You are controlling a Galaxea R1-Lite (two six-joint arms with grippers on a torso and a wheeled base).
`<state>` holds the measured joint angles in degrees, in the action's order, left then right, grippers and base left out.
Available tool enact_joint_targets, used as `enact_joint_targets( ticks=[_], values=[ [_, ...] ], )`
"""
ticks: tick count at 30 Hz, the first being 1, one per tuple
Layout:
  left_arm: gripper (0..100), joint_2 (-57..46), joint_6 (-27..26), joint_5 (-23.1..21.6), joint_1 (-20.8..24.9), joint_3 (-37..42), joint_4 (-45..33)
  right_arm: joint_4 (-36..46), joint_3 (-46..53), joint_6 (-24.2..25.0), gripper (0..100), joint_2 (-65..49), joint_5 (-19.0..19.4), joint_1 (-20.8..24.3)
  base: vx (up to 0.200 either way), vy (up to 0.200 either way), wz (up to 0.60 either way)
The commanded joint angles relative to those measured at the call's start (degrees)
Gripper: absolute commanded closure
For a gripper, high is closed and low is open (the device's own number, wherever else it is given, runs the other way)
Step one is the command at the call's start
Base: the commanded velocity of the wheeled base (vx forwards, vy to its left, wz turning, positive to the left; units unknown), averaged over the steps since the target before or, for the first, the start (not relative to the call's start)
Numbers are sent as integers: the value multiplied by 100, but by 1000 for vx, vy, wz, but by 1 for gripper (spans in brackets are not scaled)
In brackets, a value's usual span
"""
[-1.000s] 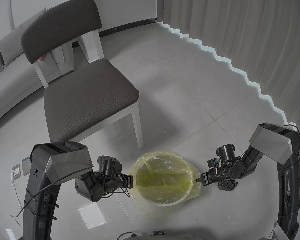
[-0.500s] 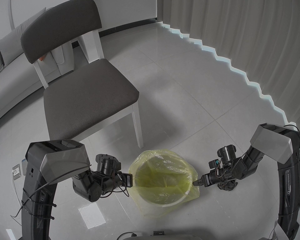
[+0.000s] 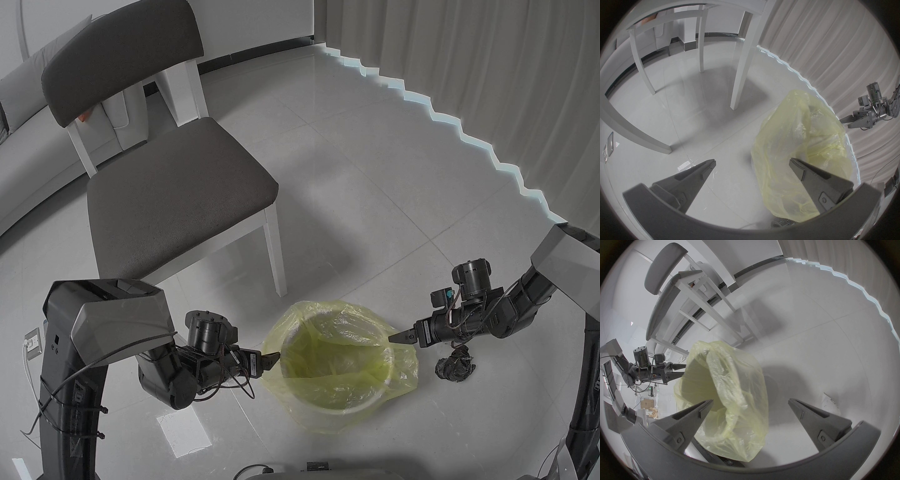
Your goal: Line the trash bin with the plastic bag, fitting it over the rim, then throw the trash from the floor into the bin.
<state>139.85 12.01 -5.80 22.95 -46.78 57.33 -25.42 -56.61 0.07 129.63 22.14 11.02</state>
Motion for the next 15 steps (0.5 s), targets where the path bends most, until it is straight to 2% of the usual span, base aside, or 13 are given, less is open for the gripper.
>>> enact_joint_targets(
  ticks=[1,7,14,15],
  values=[
    [0,-133,-14,18,-2,248,235,195,-60,-7,0,-219,1,23,0,0,0],
    [0,-520,-5,-9,-72,142,314,169,19,-7,0,-281,1,-21,0,0,0],
    [0,-705,-14,-61,-28,-148,-64,169,36,-7,0,-254,1,14,0,0,0],
    [0,-634,-14,-88,-2,-508,-126,169,36,-7,0,-246,1,23,0,0,0]
  ],
)
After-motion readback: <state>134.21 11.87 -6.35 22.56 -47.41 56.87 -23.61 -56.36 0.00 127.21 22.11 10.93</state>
